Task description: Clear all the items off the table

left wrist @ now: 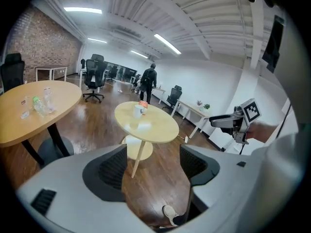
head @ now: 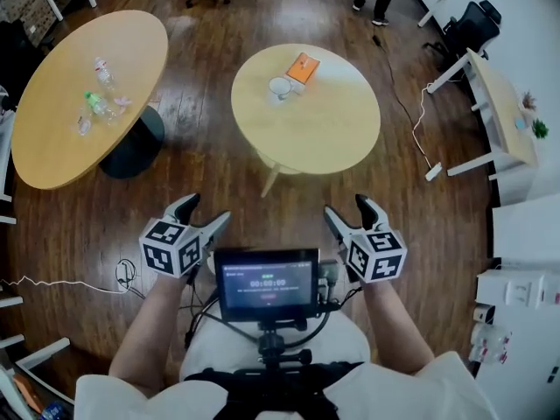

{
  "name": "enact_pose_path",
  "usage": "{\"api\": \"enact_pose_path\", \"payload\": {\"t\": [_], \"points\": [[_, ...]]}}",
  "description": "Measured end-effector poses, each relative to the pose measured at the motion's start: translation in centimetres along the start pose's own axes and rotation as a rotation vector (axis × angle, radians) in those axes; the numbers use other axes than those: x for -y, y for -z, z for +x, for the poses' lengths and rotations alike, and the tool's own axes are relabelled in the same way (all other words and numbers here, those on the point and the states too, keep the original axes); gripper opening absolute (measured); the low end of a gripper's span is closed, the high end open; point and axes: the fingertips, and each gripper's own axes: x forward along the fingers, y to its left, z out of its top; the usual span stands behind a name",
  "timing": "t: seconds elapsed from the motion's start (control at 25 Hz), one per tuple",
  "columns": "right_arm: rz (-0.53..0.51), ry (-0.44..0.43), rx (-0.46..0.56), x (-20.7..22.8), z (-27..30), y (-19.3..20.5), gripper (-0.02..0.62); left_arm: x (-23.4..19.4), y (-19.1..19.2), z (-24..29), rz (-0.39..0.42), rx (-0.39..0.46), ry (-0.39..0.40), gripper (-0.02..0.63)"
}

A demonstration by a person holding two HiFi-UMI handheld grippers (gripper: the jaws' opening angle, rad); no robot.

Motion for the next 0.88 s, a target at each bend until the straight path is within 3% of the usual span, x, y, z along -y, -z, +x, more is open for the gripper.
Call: {"api": "enact_pose_path", "payload": {"t": [0.24,0.48,0.88], "points": [[-0.008,-0.009,0.025,6.3,-3.6,2.3,0.354,8.0,0.6,3.3,0.034,-0.021,-0.017,0.334],[-0.011,-0.054,0.030,9.9,-5.5,4.6,0.354,13.5,2.1,4.7,-0.004,-0.020,-0.032,0.334],[-0.018,-0.111,0.031,9.8,-5.2,5.5,0.354,14.7,3.6,3.3,0.029,-0.056,-0.103,0.342]]}}
